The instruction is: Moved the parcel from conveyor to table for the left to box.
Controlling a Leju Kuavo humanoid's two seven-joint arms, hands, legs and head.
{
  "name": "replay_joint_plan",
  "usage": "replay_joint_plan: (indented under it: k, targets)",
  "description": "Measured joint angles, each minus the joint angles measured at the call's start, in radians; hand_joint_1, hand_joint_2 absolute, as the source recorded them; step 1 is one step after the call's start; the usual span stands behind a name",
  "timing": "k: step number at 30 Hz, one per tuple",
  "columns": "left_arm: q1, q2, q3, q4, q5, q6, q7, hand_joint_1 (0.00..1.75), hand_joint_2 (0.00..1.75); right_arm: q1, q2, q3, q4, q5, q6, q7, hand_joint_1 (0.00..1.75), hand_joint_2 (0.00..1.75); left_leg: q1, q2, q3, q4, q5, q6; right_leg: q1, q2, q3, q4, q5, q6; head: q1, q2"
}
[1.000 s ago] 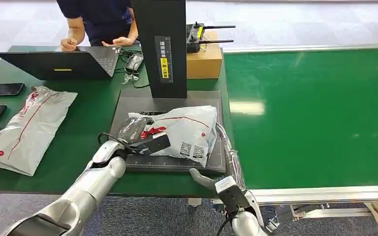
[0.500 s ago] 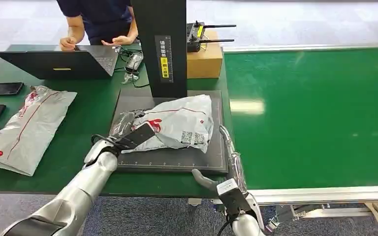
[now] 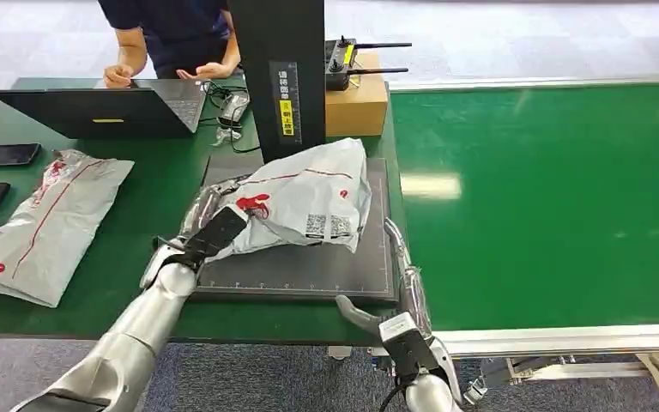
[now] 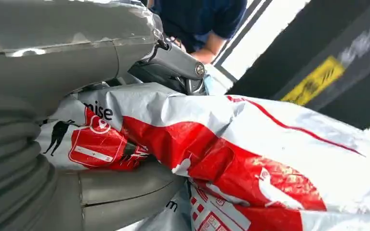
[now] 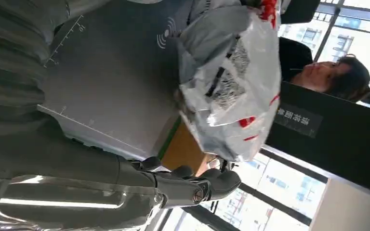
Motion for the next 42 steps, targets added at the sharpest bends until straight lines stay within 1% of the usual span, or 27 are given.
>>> replay_joint_plan:
  k: [11,18,30,36,42]
  targets:
    - [0.034,0.073,0.044,-0.135,0.132,0.048,-0.040,1.75,1.75,0.000,0.000,-0.010,0.003,-0.016,-0.005,-0.011,0.00,1.75,0.000,0.000,0.000,0.000,0.000,0.000,0.000,0.000,0.000,0.000,0.000,0.000,0.000,0.000]
    - [0.044,0.100,0.066,-0.167,0.169,0.093,-0.051,1.75,1.75,0.011,0.000,-0.018,0.005,-0.021,-0.019,-0.018,0.00,1.75,0.000,0.000,0.000,0.000,0.000,0.000,0.000,0.000,0.000,0.000,0.000,0.000,0.000,0.000]
    - [0.051,0.141,0.130,-0.166,0.203,0.200,-0.032,1.75,1.75,0.026,0.000,-0.020,0.005,-0.021,-0.037,-0.020,0.00,1.75,0.000,0.000,0.000,0.000,0.000,0.000,0.000,0.000,-0.001,0.000,0.000,0.000,0.000,0.000]
    - [0.036,0.201,0.206,-0.124,0.297,0.224,-0.074,1.75,1.75,0.038,0.000,-0.024,0.002,-0.026,-0.047,-0.023,0.00,1.75,0.000,0.001,-0.001,0.000,0.000,0.000,0.001,0.001,-0.001,0.000,0.000,0.000,0.000,0.000]
    - [0.053,0.251,0.285,-0.097,0.361,0.239,-0.101,1.75,1.75,0.036,0.000,-0.025,0.002,-0.035,-0.030,-0.024,0.00,1.75,0.001,0.001,-0.002,0.000,0.000,0.000,0.001,0.001,-0.002,0.000,0.000,0.000,0.000,0.000]
